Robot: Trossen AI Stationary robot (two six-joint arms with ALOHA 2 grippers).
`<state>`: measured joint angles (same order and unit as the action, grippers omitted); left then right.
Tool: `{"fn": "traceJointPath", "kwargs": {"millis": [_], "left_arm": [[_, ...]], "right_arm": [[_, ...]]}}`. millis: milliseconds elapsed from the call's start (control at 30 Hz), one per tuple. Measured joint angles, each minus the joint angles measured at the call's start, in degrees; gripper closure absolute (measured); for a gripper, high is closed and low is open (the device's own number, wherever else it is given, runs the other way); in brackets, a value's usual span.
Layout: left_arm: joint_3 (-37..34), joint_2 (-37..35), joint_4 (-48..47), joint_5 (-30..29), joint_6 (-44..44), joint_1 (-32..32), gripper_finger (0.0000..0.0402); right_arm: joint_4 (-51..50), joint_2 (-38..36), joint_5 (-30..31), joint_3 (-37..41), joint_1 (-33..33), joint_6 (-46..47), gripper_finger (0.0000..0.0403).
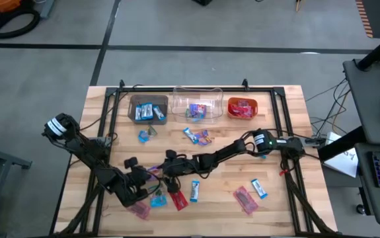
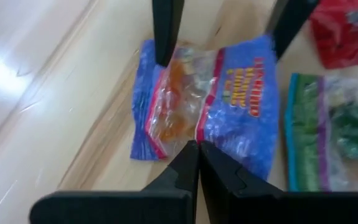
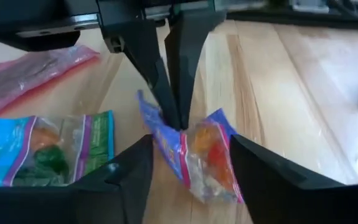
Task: Sort candy
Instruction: Put the blue candy into the transparent bin
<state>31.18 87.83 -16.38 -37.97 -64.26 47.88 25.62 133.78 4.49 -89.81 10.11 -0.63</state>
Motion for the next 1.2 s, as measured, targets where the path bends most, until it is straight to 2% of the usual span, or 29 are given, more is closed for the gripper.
{"fn": "traceJointPath", "kwargs": {"millis": [133, 267, 333, 433, 567, 733, 867, 1067, 1200], "left_arm": [[0.0, 0.0, 1.86, -0.2, 0.93, 0.0, 0.0402], [0.22, -0.12, 1.79, -0.35, 0.89, 0.02, 0.0402], [0.59, -0.5, 1.46, -0.35, 1.33, 0.02, 0.0402], [2.02, -1.61, -1.72, -0.36, 2.07, 0.02, 0.0402], [5.44, -4.29, -12.0, -0.56, 2.02, 0.02, 0.0402], [9.89, -8.67, -25.18, -4.53, 2.02, 0.07, 0.0402], [11.9, -12.54, -31.69, -9.08, 2.0, 0.07, 0.0402], [11.65, -16.68, -32.04, -13.69, 2.26, 0.08, 0.0402], [8.63, -16.27, -26.5, -14.02, 2.94, 0.09, 0.0402]], "right_arm": [[-0.11, 0.0, -0.19, -0.05, -0.02, -2.3, 0.0266], [-0.1, -0.02, -0.71, -0.05, 0.0, -4.6, 0.0363], [-0.26, -0.22, -2.04, -0.05, 0.0, -5.26, 0.0384], [-1.59, -1.41, -3.44, -0.01, 0.0, -5.33, 0.0392], [-5.33, -4.5, -3.18, 0.02, -0.02, -5.41, 0.0394], [-12.0, -9.81, -3.08, 0.32, -0.8, -4.32, 0.0394], [-18.4, -14.24, -3.05, 0.47, -2.21, -2.42, 0.0394], [-24.12, -16.2, -6.79, 2.53, -3.13, -4.79, 0.0394], [-24.22, -15.97, -7.96, 5.45, -2.49, -8.81, 0.0394]]}}
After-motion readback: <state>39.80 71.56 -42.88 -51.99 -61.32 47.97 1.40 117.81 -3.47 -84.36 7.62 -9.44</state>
